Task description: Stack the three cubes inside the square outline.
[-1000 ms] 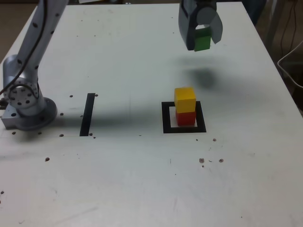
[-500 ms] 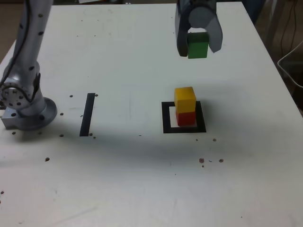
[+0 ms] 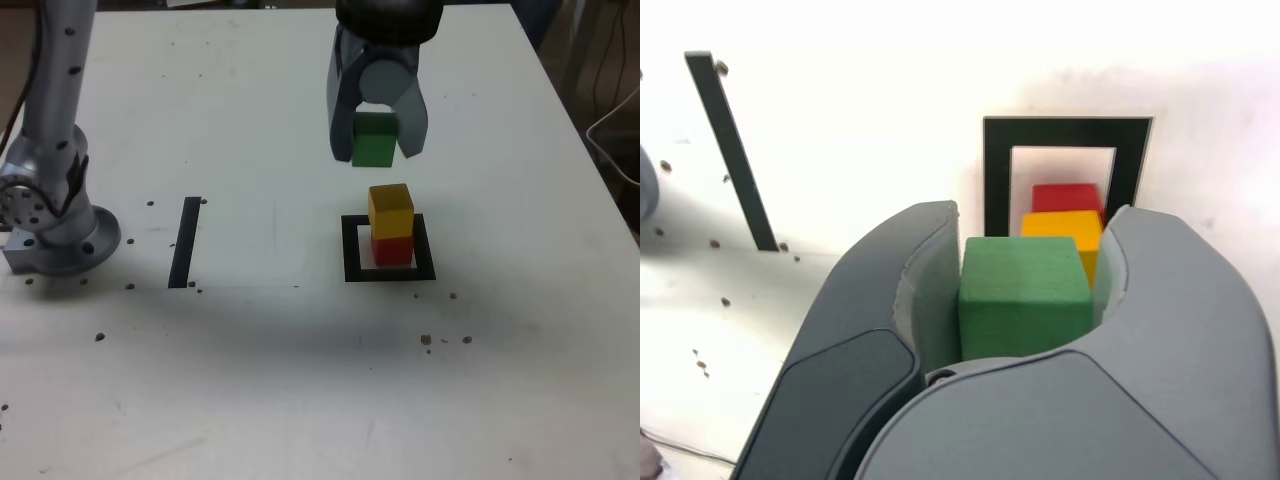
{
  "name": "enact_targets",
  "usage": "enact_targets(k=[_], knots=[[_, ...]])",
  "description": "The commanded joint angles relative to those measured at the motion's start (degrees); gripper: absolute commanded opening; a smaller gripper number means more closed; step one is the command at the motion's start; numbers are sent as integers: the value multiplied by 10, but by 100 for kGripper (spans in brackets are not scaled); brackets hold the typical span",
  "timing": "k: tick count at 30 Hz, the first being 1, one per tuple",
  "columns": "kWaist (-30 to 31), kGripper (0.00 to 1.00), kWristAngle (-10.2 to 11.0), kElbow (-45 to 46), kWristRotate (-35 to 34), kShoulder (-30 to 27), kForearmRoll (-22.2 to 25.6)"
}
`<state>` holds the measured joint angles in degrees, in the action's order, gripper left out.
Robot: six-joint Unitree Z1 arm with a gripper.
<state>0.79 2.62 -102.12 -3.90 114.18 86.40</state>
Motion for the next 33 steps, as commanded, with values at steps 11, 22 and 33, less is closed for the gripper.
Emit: enact_targets(k=[11, 22, 33], knots=[[34, 13, -7, 11, -41, -7, -15], [34, 16, -18, 29, -42, -1, -47], [34, 19, -17, 27, -42, 6, -51]])
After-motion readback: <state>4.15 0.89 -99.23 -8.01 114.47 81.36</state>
